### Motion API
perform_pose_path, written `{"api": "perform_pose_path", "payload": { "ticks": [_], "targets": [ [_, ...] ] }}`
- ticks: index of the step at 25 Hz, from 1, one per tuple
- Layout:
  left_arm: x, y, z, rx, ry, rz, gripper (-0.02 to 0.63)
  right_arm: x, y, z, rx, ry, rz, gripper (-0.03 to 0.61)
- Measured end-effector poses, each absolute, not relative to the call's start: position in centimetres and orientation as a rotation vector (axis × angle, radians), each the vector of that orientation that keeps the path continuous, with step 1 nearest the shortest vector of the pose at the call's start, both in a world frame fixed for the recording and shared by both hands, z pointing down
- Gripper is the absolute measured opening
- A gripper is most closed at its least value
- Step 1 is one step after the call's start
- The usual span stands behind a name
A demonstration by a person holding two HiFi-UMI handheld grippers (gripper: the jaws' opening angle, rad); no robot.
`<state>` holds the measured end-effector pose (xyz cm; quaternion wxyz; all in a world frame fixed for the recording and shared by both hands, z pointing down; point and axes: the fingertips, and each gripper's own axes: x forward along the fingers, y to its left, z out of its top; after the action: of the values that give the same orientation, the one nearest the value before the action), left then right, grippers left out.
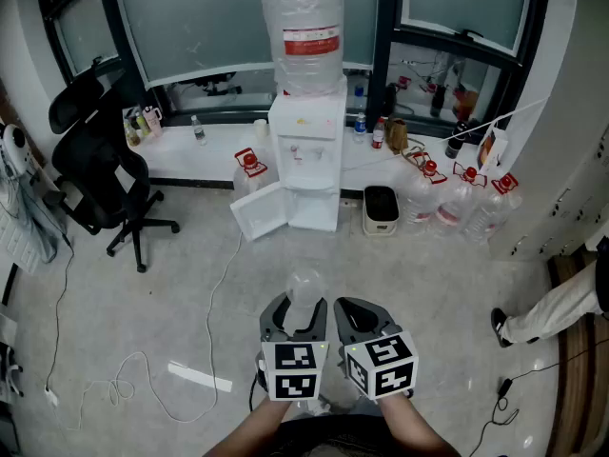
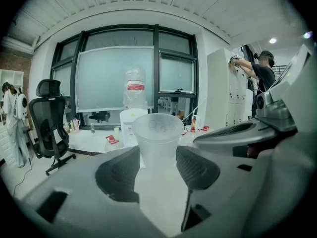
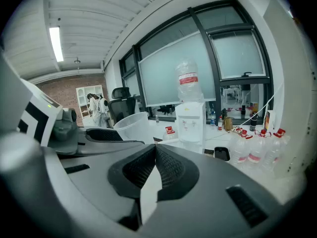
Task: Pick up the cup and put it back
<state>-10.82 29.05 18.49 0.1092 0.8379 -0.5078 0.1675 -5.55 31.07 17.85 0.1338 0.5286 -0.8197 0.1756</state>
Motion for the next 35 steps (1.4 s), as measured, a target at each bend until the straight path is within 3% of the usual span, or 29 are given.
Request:
{"api": "perform_pose_path", "payload": {
  "ticks": [19,35],
  "targets": [
    [-10.6,27.1,18.2,2.498,-1.462,0.504,0.225,-6.0,28.9,17.7,1.542,-2.372,0.500,0.023],
    [-5.8,16.4,19.3,2.425,-1.508,0.538,0.225,-1.0,18.3,19.2,1.474,-2.395,0.586,0.023]
  ]
}}
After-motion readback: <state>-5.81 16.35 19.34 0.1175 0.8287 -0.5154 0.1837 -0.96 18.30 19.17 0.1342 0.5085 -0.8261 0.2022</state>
